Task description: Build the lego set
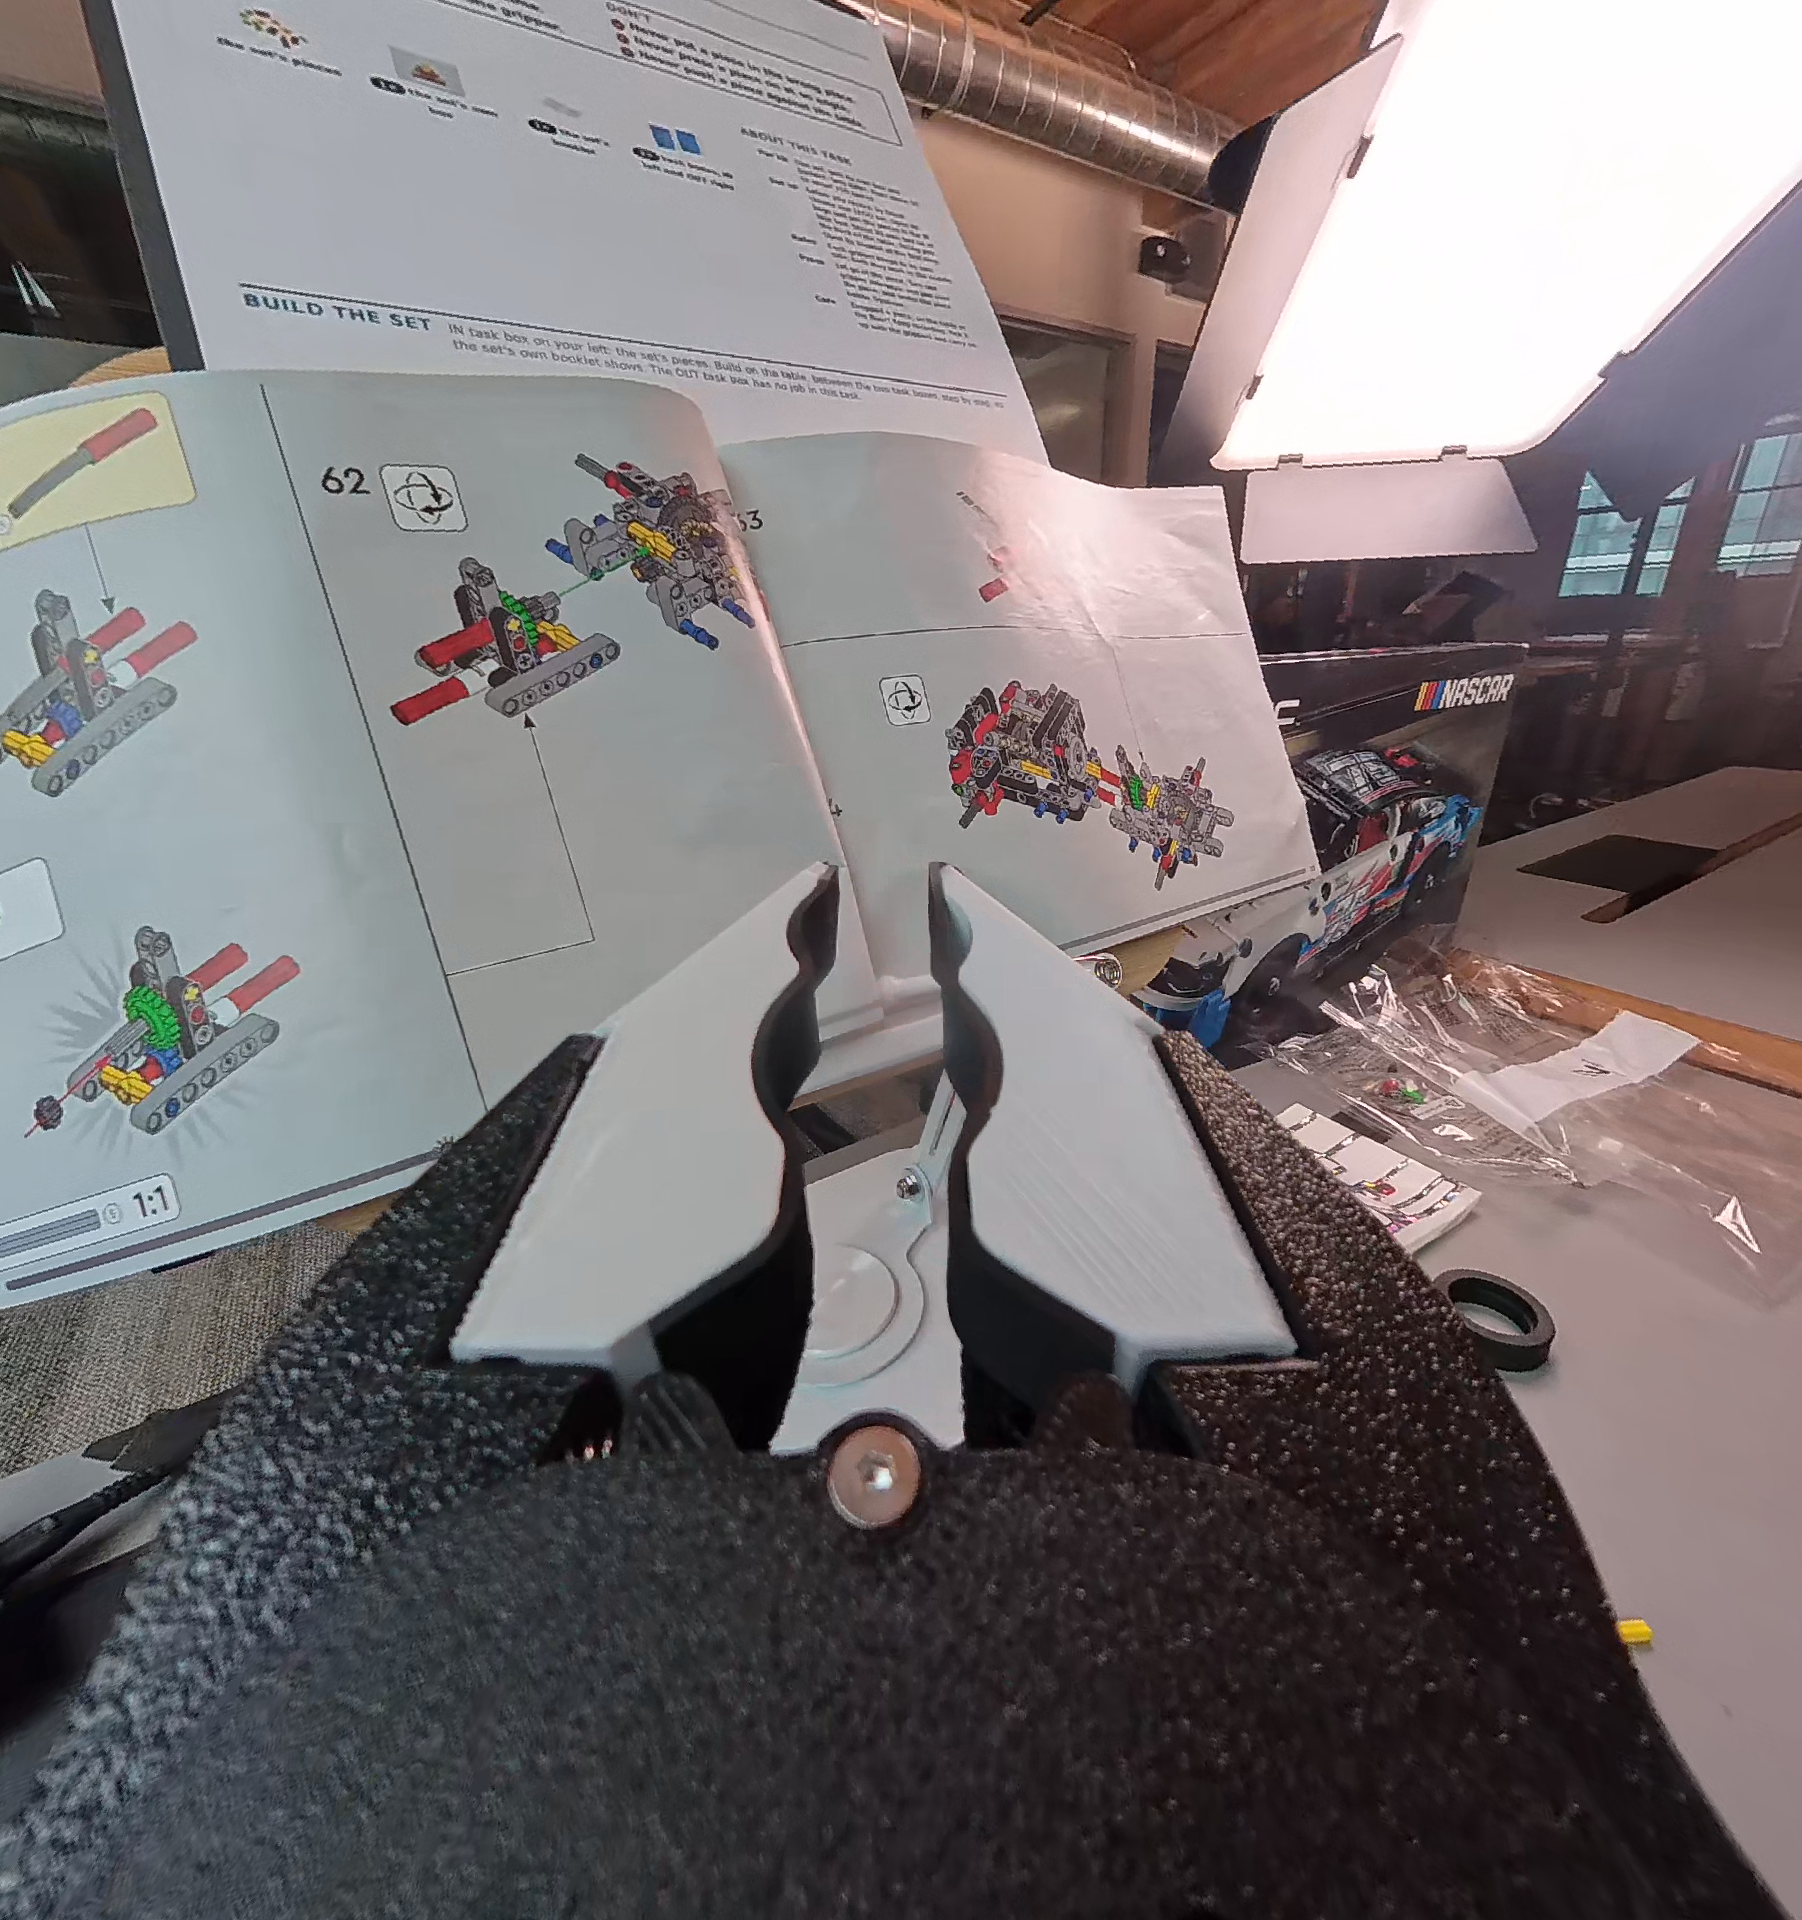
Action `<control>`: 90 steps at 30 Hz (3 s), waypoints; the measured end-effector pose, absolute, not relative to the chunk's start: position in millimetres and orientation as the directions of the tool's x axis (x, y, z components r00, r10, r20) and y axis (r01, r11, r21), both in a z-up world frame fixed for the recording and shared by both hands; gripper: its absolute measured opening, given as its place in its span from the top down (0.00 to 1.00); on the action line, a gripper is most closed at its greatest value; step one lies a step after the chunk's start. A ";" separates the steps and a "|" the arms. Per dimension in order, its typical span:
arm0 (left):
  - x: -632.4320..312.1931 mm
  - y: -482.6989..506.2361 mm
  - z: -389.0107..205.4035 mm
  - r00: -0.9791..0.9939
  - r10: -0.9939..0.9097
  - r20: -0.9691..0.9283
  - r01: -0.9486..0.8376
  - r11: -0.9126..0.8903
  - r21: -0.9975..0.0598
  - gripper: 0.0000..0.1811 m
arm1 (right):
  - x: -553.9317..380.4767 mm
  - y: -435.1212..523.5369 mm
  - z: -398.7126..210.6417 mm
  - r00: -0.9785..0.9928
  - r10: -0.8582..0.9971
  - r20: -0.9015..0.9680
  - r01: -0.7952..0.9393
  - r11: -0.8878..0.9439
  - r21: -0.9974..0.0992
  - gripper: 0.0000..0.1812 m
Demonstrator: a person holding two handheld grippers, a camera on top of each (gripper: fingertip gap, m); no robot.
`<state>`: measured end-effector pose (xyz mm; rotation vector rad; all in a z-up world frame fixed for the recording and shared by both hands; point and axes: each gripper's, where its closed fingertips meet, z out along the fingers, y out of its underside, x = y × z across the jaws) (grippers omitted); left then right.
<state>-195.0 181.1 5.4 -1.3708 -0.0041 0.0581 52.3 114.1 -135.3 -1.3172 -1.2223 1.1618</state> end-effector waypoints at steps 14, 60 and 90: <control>-181.5 186.9 -2.0 0.999 0.012 -0.047 -0.048 0.172 -0.984 0.90 | 52.6 113.1 -136.0 0.043 0.999 -0.029 0.090 -0.032 -0.995 0.90; -145.8 367.2 51.9 0.982 -0.033 -0.184 -0.185 -0.015 -0.983 0.98 | 44.2 91.5 -149.9 -0.029 0.997 0.069 0.191 0.073 -0.979 0.90; -122.3 336.8 -18.1 0.975 -0.094 -0.204 -0.211 -0.075 -0.975 0.93 | 42.5 86.8 -153.7 -0.048 0.994 0.095 0.209 0.103 -0.972 0.90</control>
